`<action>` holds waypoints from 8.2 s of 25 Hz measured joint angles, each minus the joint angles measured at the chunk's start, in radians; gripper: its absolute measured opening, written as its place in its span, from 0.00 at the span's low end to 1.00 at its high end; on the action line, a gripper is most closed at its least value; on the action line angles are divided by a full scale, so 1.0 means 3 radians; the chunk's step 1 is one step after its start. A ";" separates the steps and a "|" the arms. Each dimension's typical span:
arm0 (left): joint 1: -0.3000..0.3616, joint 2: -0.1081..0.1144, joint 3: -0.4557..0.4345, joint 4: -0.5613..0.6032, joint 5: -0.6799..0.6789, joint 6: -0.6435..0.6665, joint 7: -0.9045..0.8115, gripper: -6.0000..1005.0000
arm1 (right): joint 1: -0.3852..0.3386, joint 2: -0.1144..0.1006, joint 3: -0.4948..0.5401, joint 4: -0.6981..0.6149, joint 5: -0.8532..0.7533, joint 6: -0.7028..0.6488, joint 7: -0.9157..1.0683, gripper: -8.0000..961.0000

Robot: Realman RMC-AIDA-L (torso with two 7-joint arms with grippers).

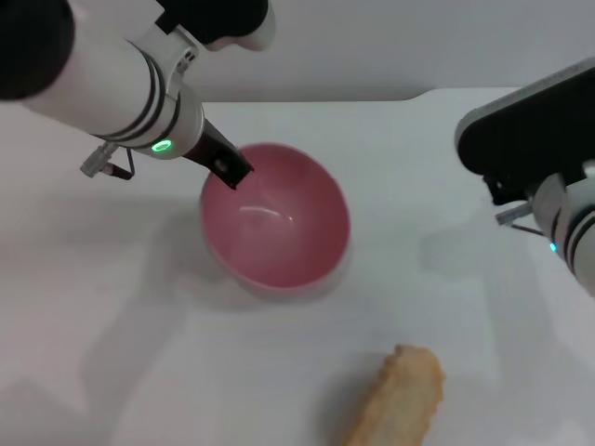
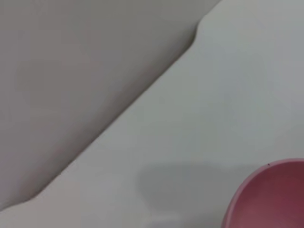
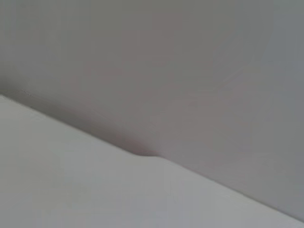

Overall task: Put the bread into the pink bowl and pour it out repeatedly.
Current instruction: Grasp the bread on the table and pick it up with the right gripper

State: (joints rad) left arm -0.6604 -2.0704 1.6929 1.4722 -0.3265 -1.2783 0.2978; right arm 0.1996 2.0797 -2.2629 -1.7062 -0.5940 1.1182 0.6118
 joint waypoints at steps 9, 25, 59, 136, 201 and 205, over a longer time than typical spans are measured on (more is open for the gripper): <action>-0.0045 0.0012 -0.0181 -0.0046 -0.0149 -0.0043 0.0082 0.05 | 0.0029 -0.0004 0.0021 -0.0030 0.0449 -0.0092 -0.0316 0.09; -0.0133 0.0012 -0.0312 -0.0362 -0.0146 0.0123 0.0114 0.05 | -0.0108 0.0009 0.0228 -0.0590 0.1910 -0.0144 -0.1195 0.11; -0.0295 0.0024 -0.0532 -0.0871 -0.0066 0.0383 0.0183 0.05 | -0.0237 0.0004 -0.0471 -0.0689 0.1874 0.0268 -0.0974 0.40; -0.0461 0.0009 -0.0539 -0.1107 -0.0062 0.0509 0.0188 0.05 | 0.0101 -0.0017 -0.0447 -0.0575 0.1662 0.0309 -0.0887 0.16; -0.0467 0.0009 -0.0484 -0.1088 -0.0062 0.0508 0.0194 0.05 | 0.0446 -0.0006 -0.0377 0.0513 0.2012 -0.0076 -0.0606 0.53; -0.0465 0.0009 -0.0484 -0.1088 -0.0062 0.0509 0.0194 0.05 | 0.0470 -0.0006 -0.0426 0.0563 0.1995 -0.0071 -0.0623 0.52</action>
State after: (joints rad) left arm -0.7999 -2.0677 1.5477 1.1459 -0.3451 -1.1255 0.3559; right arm 0.3406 2.0779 -2.3908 -1.5372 0.0045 1.0970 0.4248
